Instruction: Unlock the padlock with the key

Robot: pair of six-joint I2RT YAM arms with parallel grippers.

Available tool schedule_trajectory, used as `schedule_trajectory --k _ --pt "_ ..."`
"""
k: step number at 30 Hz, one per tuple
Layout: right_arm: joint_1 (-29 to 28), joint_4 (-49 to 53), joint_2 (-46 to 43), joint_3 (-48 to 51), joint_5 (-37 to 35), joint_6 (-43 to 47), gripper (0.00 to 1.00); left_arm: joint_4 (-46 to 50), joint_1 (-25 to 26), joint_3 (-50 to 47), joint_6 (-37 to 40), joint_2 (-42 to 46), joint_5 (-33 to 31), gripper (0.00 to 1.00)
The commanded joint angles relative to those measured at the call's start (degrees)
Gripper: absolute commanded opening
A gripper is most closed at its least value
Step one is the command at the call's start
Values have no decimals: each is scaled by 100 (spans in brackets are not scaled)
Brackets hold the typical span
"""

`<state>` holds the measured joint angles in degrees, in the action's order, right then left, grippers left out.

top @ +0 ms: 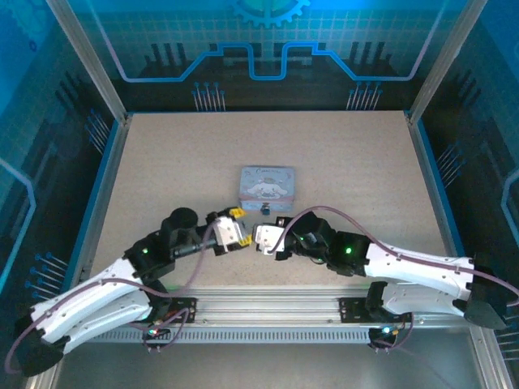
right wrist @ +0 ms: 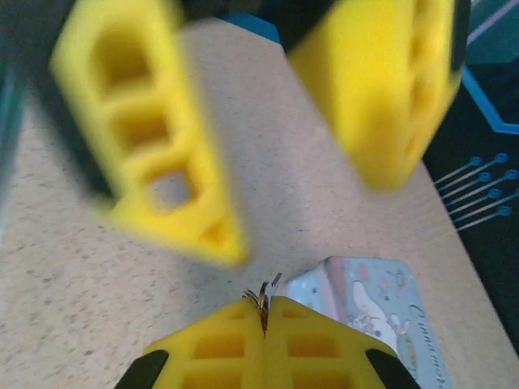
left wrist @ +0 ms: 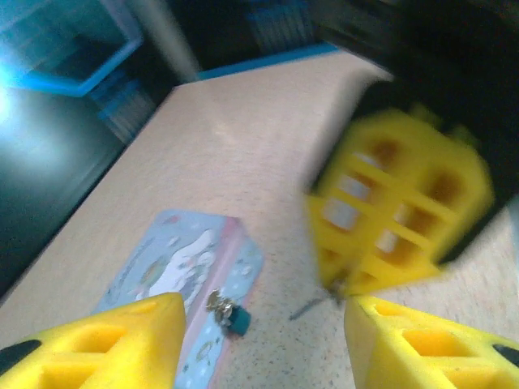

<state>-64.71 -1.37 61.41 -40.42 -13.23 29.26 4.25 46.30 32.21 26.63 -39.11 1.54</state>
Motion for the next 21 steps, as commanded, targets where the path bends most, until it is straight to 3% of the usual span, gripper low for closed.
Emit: schedule_trajectory --k 1,5,9,14,21 --pt "17 -1300 267 158 -700 211 0 550 -50 379 -3077 351 -1771 51" --pt "41 -1748 825 -10 -844 239 0 1518 -139 748 -5215 214 -2023 48" --pt "28 -2044 1210 -134 -866 239 0 1333 -323 638 -7024 82 -1580 44" --pt "26 -2365 1271 -12 -603 301 0 511 -763 205 -8574 -22 -687 39" --pt "32 -2779 1187 303 -101 584 0 -192 -1402 -142 -9681 -475 547 30"
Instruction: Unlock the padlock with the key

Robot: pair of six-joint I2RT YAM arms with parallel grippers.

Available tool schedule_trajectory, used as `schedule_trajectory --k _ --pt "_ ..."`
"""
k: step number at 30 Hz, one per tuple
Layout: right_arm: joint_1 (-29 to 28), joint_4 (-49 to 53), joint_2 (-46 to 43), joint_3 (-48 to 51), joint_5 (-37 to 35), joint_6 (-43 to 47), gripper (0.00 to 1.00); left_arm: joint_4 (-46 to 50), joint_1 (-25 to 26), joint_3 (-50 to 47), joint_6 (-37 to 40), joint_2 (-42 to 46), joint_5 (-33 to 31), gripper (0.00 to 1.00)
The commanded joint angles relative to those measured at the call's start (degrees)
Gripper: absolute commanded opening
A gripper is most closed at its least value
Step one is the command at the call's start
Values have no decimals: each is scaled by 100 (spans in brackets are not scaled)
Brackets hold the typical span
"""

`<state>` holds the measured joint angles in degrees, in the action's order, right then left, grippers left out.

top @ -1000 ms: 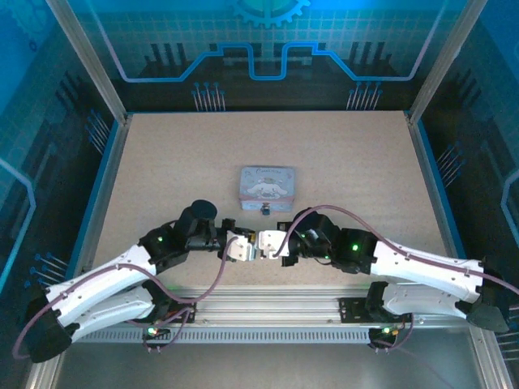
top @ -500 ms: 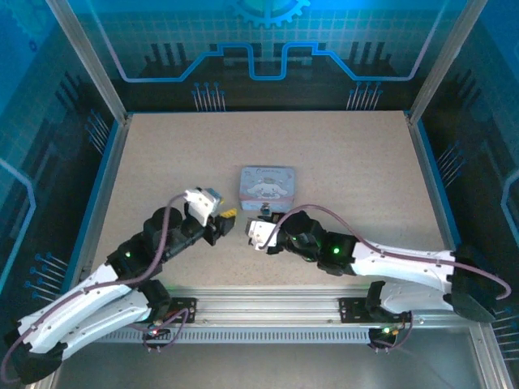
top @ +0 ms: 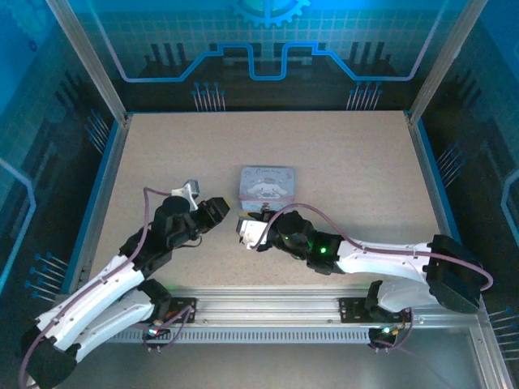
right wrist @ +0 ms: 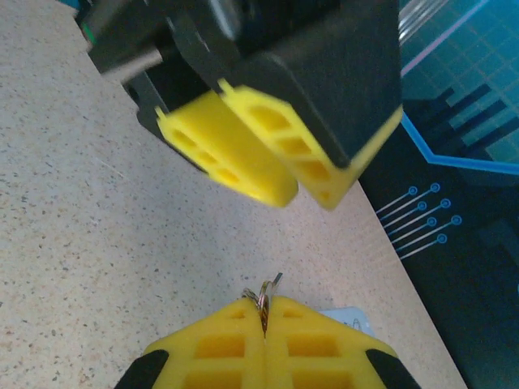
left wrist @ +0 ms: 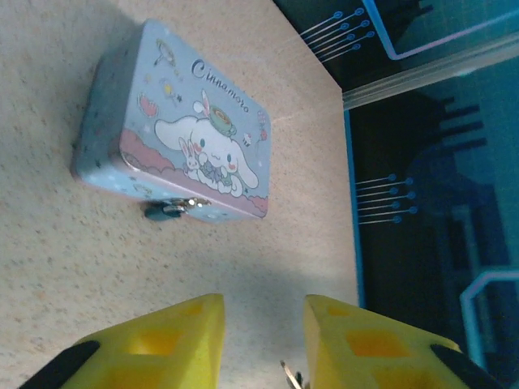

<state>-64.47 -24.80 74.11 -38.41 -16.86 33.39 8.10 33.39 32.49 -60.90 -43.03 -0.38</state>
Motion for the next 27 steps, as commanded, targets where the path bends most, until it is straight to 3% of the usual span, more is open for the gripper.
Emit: schedule_trajectory --k 1,11,27 --pt "24 -444 -64 98 254 190 0 -736 -116 -228 -1047 -114 790 29" --pt "57 -578 159 12 263 222 0 -1114 -124 -494 -1570 -153 950 28" --pt "53 -634 367 -61 190 294 0 -1475 -141 -721 -1938 -57 1131 15"
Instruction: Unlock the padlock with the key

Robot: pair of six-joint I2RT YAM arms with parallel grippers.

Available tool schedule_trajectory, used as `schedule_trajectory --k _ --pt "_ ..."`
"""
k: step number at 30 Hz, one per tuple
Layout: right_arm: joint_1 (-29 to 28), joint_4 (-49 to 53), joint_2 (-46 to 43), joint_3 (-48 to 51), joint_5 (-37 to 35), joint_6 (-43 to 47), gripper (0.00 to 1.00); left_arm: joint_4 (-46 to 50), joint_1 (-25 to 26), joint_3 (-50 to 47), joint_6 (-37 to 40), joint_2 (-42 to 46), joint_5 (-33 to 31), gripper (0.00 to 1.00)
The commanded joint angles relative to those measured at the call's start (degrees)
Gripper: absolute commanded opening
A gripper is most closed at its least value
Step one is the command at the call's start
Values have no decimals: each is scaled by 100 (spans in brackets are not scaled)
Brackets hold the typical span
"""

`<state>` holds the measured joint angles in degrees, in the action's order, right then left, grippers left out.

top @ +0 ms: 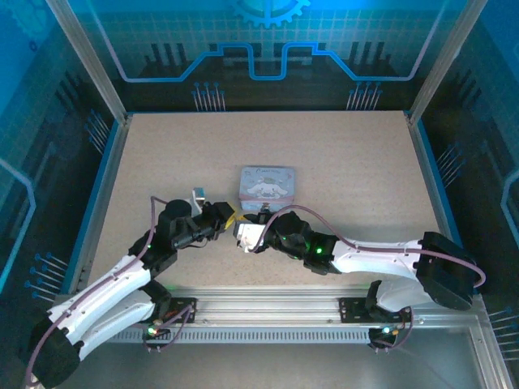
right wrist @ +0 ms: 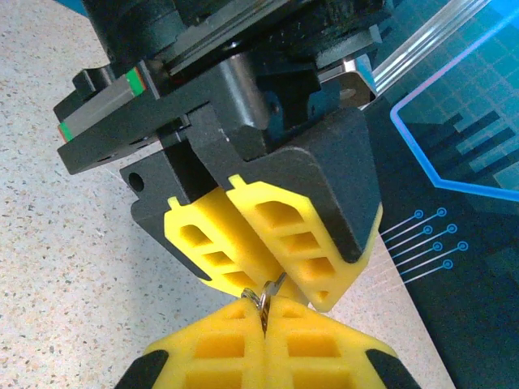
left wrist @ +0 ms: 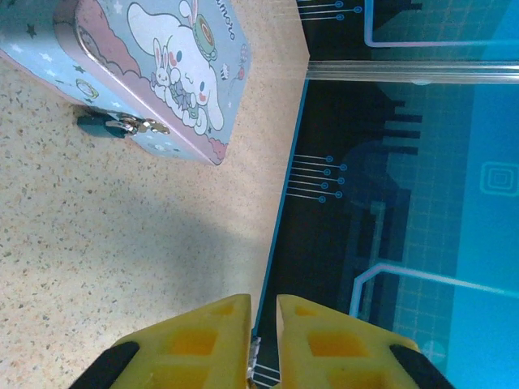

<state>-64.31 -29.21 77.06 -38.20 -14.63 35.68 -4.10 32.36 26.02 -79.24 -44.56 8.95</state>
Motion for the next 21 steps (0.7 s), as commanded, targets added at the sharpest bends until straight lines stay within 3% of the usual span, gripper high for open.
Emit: schedule_trajectory --k 1,6,10,12,14,15,18,21 --pt "35 -169 74 -101 -48 72 0 -267 -44 -88 -121 107 206 14" --pt "33 -82 108 -136 -66 86 0 -244 -46 -95 -91 157 208 1" --pt "33 112 135 -226 -52 31 0 -107 -59 -50 228 227 142 0" --pt "41 271 121 -275 -3 -66 12 25 -56 61 645 258 97 0" --pt "85 755 1 -397 189 -368 38 186 -60 240 1523 334 0 0" --pt "123 975 -88 -430 312 -556 46 293 -57 333 1915 378 -84 0" --pt "456 1746 -606 -365 1209 -1277 56 368 -64 505 3368 540 -217 0" --pt "1211 2375 -1256 -243 2737 -2272 57 269 -77 571 4752 636 -146 0"
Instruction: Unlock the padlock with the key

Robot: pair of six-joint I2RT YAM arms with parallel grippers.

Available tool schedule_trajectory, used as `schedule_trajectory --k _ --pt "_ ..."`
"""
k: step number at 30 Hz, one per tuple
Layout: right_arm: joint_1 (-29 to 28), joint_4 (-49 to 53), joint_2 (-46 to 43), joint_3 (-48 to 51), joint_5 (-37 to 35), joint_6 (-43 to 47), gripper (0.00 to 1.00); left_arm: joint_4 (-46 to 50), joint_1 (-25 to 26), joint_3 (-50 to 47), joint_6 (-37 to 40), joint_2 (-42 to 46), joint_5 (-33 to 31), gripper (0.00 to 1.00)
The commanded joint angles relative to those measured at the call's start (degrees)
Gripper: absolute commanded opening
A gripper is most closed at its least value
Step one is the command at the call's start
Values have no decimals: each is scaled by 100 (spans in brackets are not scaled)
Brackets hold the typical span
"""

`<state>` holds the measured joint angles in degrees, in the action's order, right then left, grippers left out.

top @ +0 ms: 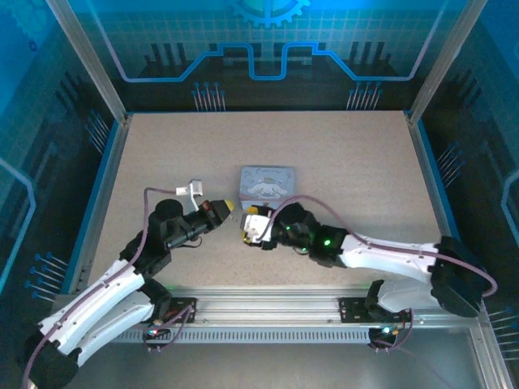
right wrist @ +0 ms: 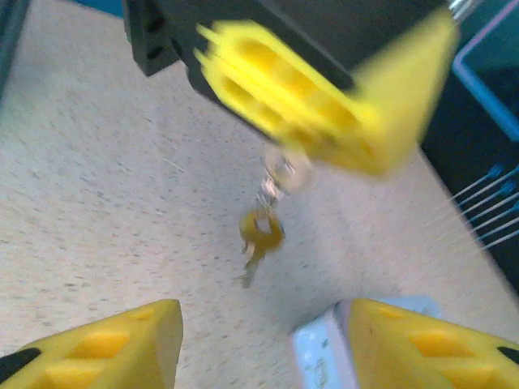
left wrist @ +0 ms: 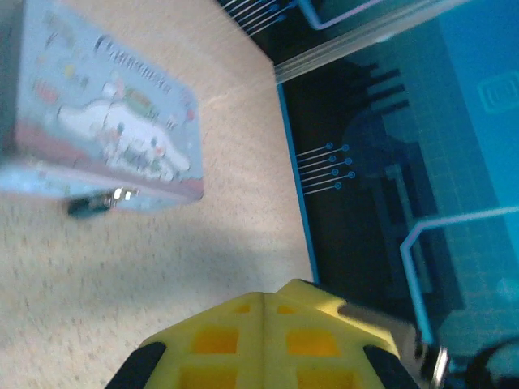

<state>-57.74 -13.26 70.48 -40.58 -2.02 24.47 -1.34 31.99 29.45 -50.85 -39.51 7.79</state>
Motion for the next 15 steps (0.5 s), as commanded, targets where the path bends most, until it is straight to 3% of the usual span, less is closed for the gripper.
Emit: schedule_trajectory --k 1,3,8,11,15 --pt "844 928 -793 20 1998 -1509 57 -98 -37 228 2358 136 67 0" --pt "1197 1208 -1067 -1 2684 -1979 56 -311 -45 206 3081 106 344 0" --pt "1466 1449 -1192 -338 3376 -2789 54 -881 -51 291 4315 -144 1278 0" --pt "1505 770 -960 -268 3530 -3657 48 -1198 -49 415 4650 -326 1880 0" --pt "1680 -533 -450 -42 3963 -4937 40 -1535 -49 538 4496 -569 2161 0"
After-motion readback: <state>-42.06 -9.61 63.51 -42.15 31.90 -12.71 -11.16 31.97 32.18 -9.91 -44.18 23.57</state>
